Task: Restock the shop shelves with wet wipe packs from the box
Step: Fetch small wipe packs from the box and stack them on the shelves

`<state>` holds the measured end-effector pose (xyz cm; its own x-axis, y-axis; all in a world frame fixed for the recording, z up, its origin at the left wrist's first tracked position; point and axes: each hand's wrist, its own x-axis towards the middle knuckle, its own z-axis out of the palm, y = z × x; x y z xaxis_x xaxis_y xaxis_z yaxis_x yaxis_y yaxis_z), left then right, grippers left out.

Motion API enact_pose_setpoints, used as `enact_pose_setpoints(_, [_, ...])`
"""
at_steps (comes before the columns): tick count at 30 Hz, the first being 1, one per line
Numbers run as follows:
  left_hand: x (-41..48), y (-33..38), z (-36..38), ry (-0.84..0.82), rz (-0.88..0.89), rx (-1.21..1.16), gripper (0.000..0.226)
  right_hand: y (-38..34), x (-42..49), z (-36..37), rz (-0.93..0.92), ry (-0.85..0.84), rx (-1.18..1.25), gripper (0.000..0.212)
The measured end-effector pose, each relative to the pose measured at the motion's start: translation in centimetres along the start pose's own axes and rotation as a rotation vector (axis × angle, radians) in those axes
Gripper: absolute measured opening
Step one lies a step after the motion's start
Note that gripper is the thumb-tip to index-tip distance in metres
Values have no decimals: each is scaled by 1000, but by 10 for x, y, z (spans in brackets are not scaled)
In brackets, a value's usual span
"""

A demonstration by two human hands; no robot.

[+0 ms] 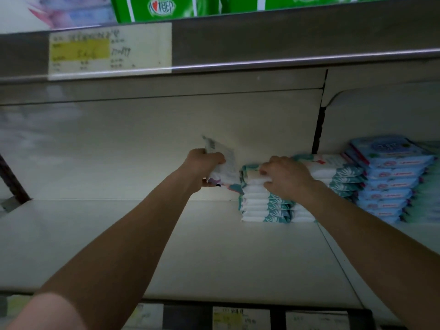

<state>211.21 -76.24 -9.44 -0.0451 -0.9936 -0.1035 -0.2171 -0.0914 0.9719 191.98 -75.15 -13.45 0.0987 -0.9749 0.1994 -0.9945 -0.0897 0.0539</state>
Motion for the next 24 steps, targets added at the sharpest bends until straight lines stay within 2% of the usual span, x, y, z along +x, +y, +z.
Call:
enact_pose_setpoints(1, [1, 0, 2, 22, 101, 96, 25, 1, 0, -9, 19, 0, 147, 29])
enact_pose_setpoints(2, [2, 1, 4, 49, 223, 235, 23, 1, -1, -21, 75, 18, 394, 30])
enact_pose_setpoints(4, [1, 0, 11, 102, 496, 617, 16, -3, -3, -46, 257, 19, 1066, 37])
enact_pose_setpoints(5, [0, -3, 17, 132, 618, 785, 16, -5, -5, -55, 326, -16, 1303, 41])
enact_pose_setpoints(7, [2, -12, 30, 119, 806, 904, 23, -6, -9, -59, 369, -116, 1441, 36])
enact_pose_setpoints(9, [6, -19, 39, 17, 852, 882, 42, -6, -12, -53, 407, -121, 1479, 16])
enact_pose_setpoints(11, [8, -15, 38, -89, 718, 813, 65, 1, -13, -46, 469, -57, 1544, 2])
enact_pose_setpoints(13, [6, -8, 33, -210, 423, 625, 84, 11, -14, -44, 527, -16, 1610, 7])
enact_pose_setpoints(14, [6, -6, 31, -269, 279, 458, 84, 16, -14, -42, 540, -12, 1636, 8])
enact_pose_setpoints(16, [4, -2, 31, -324, 76, 84, 63, 21, -14, -41, 528, -27, 1668, 10])
enact_pose_setpoints(17, [4, 0, 31, -308, 10, -80, 52, 22, -15, -41, 508, -39, 1674, 11])
enact_pose_setpoints(19, [10, 1, 33, -217, -81, -240, 53, 26, -13, -38, 466, -55, 1627, 13])
enact_pose_setpoints(21, [16, 3, 36, -146, -95, -269, 43, 30, -10, -37, 465, -34, 1419, 9])
enact_pose_setpoints(24, [27, 7, 43, -84, -92, -225, 16, 38, 0, -35, 394, 71, 822, 16])
